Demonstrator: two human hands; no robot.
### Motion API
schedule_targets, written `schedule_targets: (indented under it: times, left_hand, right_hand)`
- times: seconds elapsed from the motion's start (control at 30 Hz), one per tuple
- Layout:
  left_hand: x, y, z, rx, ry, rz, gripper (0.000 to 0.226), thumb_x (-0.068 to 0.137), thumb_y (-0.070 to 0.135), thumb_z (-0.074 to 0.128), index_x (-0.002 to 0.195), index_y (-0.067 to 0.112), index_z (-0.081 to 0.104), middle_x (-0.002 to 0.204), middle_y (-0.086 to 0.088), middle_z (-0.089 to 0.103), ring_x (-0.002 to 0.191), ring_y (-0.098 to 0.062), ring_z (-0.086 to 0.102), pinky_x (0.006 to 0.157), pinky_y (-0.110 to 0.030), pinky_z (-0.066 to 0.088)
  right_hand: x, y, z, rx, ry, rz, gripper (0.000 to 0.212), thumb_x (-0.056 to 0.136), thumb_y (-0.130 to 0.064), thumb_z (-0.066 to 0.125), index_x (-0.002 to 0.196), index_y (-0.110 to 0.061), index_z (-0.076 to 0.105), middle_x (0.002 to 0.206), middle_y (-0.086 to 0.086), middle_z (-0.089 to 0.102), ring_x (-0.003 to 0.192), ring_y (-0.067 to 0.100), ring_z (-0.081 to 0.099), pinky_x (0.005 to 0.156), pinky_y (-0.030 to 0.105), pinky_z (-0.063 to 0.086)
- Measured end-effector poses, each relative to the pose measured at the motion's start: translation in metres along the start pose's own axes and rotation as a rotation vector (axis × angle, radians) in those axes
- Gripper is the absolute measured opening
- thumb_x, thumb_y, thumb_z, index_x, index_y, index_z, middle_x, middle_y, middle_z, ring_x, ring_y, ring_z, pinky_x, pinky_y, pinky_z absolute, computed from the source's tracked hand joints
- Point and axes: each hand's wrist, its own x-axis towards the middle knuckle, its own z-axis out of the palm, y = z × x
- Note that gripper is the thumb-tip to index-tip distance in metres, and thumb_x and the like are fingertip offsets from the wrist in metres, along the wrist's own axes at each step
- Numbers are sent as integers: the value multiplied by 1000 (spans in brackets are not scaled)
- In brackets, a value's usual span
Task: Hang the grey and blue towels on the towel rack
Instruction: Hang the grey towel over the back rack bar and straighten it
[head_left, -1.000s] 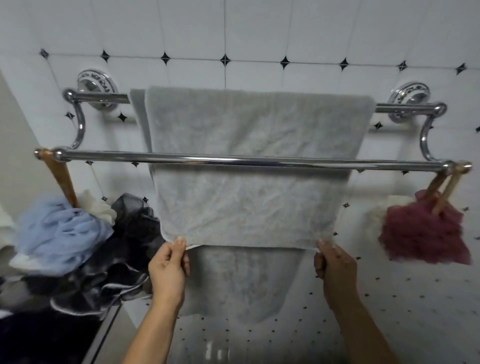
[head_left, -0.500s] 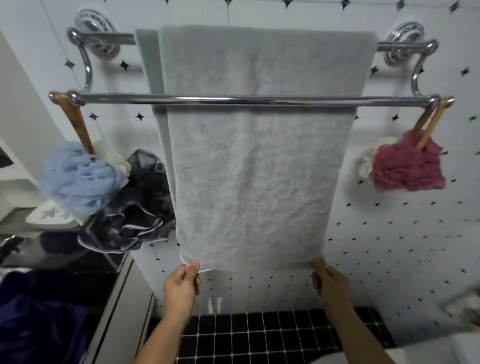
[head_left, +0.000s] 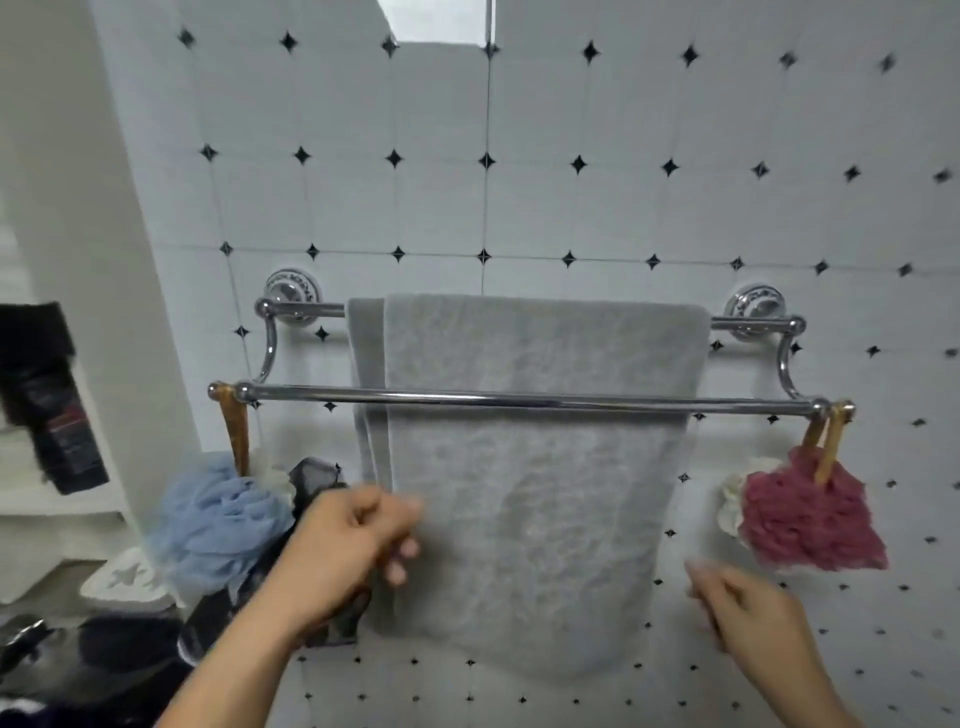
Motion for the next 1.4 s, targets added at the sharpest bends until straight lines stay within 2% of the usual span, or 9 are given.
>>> schedule_targets:
  times: [0.1, 0.23, 0.37, 0.53, 0.7, 1.0, 1.07, 1.23, 1.4]
  left_hand:
    - [39, 91, -37, 66, 424, 303, 27, 83, 34, 66, 67, 13, 65, 61, -4, 72, 55, -22, 69, 49, -30, 51]
    - [96, 132, -47, 466, 595, 321, 21, 80, 33, 62, 71, 16, 68, 74, -2, 72, 82, -27, 67, 76, -35, 49]
    - [122, 116, -35, 222, 508, 236, 17, 75, 24, 69, 65, 10, 64, 73, -8, 68, 78, -25, 64, 79, -37, 53]
    - [130, 110, -20, -253, 451, 131, 21, 72, 10, 80, 88, 2, 71, 93, -15, 70, 85, -27, 66, 84, -42, 55]
    - [129, 126, -30, -190, 575, 144, 21, 67, 6, 83, 67, 17, 65, 73, 2, 66, 70, -16, 61, 65, -21, 47]
    - [125, 117, -59, 20, 687, 163, 22, 64, 16, 87, 66, 22, 66, 77, 0, 69, 74, -19, 63, 77, -31, 54]
    - [126, 110, -61, 74, 673, 153, 21, 65, 17, 87, 65, 23, 67, 79, -1, 71, 80, -20, 66, 84, -32, 54]
    - [133, 115, -64, 154, 672, 137, 19, 72, 18, 78, 60, 15, 63, 70, -2, 67, 63, -19, 57, 65, -28, 45]
    - [135, 109, -65, 128, 686, 111, 15, 74, 17, 72, 67, 10, 61, 70, -6, 57, 66, -21, 49, 66, -32, 42]
  right_hand:
    - [31, -87, -42, 81, 255, -364, 43, 88, -59, 54, 64, -26, 67, 57, -6, 68, 52, 7, 63, 57, 35, 51]
    - [89, -171, -79, -87, 512, -439, 37, 87, -51, 49, 71, -21, 63, 65, -4, 61, 69, 28, 56, 64, 34, 41]
    - [127, -192, -86, -131, 348, -242, 28, 76, -30, 61, 64, -5, 64, 65, 10, 58, 65, 26, 52, 58, 30, 35]
    - [137, -189, -75, 378, 88, -89, 17, 75, -9, 73, 64, -1, 64, 61, 9, 55, 52, 17, 48, 42, 14, 34]
    - [142, -189, -81, 620, -129, 17, 30, 83, -4, 66, 61, -14, 48, 41, -2, 39, 29, 5, 29, 32, 11, 16]
    - [142, -178, -90, 631, -415, 187, 23, 83, -18, 70, 68, -20, 53, 43, -6, 44, 31, 3, 26, 36, 13, 18]
    - [143, -183, -89, 561, -417, 204, 23, 84, -26, 70, 70, -22, 52, 45, -9, 41, 33, 4, 29, 36, 13, 21]
    - [144, -191, -85, 614, -396, 215, 14, 82, -22, 67, 72, -23, 57, 59, -5, 61, 57, 11, 51, 48, 22, 34]
    - [154, -184, -85, 753, -375, 171, 23, 85, -5, 61, 68, -15, 52, 39, -5, 45, 34, 6, 37, 37, 15, 27]
